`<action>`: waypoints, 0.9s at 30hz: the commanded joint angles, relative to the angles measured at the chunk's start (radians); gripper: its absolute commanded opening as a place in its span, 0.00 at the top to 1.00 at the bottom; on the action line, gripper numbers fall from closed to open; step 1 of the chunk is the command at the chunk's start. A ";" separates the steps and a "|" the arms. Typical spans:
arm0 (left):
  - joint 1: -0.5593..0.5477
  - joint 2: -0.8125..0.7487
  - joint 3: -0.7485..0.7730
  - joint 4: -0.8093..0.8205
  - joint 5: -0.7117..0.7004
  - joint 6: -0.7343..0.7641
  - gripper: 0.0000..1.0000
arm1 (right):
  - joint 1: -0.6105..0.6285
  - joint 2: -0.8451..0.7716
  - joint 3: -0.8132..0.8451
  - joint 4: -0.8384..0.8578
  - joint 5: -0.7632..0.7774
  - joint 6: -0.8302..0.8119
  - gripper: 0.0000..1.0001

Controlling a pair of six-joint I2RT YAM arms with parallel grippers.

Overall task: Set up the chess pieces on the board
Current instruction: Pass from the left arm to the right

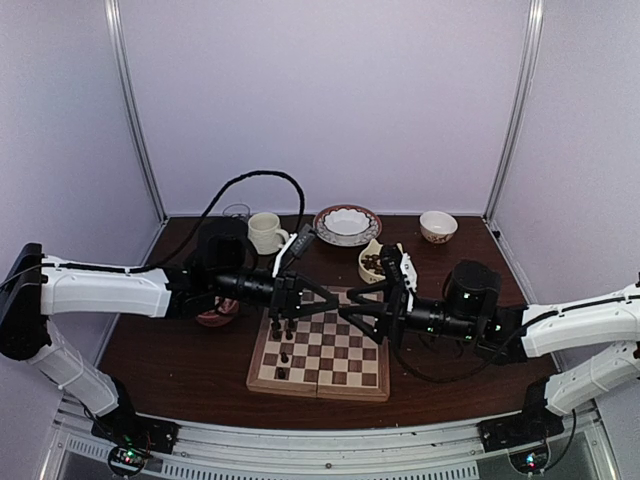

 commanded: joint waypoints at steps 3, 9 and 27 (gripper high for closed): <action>0.005 -0.018 -0.036 0.156 0.029 -0.038 0.91 | -0.027 0.033 -0.014 0.122 -0.046 0.132 0.54; 0.006 -0.028 -0.044 0.163 0.022 -0.032 0.91 | -0.048 0.089 -0.003 0.182 -0.119 0.213 0.58; 0.005 -0.058 -0.065 0.145 -0.026 0.004 0.91 | -0.060 0.131 0.008 0.279 -0.258 0.278 0.80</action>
